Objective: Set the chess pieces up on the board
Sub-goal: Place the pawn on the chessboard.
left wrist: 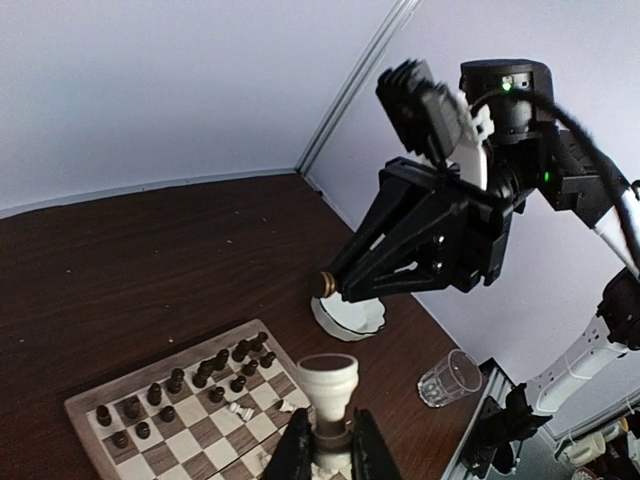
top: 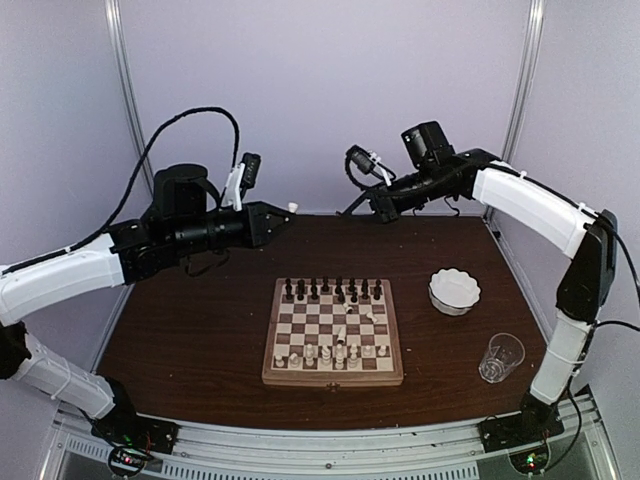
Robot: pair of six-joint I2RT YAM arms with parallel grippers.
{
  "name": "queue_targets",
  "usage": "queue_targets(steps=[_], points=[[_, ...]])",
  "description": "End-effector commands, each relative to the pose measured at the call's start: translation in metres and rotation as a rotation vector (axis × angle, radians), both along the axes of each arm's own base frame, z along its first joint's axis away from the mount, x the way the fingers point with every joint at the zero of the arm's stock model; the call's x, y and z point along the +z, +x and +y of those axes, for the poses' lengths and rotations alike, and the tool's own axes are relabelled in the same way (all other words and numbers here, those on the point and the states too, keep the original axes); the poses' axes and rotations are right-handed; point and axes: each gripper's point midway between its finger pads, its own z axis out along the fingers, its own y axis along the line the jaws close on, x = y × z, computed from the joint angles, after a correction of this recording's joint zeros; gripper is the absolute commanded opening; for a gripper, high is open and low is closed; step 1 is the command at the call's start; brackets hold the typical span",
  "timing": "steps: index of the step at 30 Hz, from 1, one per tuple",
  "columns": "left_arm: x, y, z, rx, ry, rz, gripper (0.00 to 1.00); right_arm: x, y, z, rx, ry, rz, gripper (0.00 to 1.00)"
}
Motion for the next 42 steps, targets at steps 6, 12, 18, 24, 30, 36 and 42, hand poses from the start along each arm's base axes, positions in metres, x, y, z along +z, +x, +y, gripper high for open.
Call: queue_targets(steps=[6, 12, 18, 24, 30, 36, 42], points=[[-0.012, -0.003, 0.076, 0.213, 0.185, -0.058, 0.00, -0.126, -0.008, -0.032, 0.227, -0.812, -0.246, 0.05], [-0.012, -0.012, 0.093, 0.244, 0.199, -0.070, 0.01, -0.158, -0.010, -0.019, 0.331, -0.990, -0.335, 0.05], [-0.017, -0.017, 0.097, 0.243, 0.199, -0.066, 0.01, -0.178, -0.009, -0.001, 0.380, -1.076, -0.413, 0.05], [-0.021, -0.019, 0.098, 0.235, 0.202, -0.059, 0.01, -0.189, -0.004, 0.008, 0.404, -1.143, -0.499, 0.06], [-0.024, -0.020, 0.099, 0.233, 0.201, -0.055, 0.01, -0.197, 0.000, 0.018, 0.424, -1.162, -0.545, 0.06], [-0.029, -0.022, 0.099, 0.232, 0.191, -0.041, 0.01, -0.204, 0.005, 0.027, 0.442, -1.185, -0.599, 0.06], [-0.029, -0.025, 0.101, 0.231, 0.184, -0.036, 0.01, -0.212, 0.013, 0.031, 0.446, -1.213, -0.634, 0.07]])
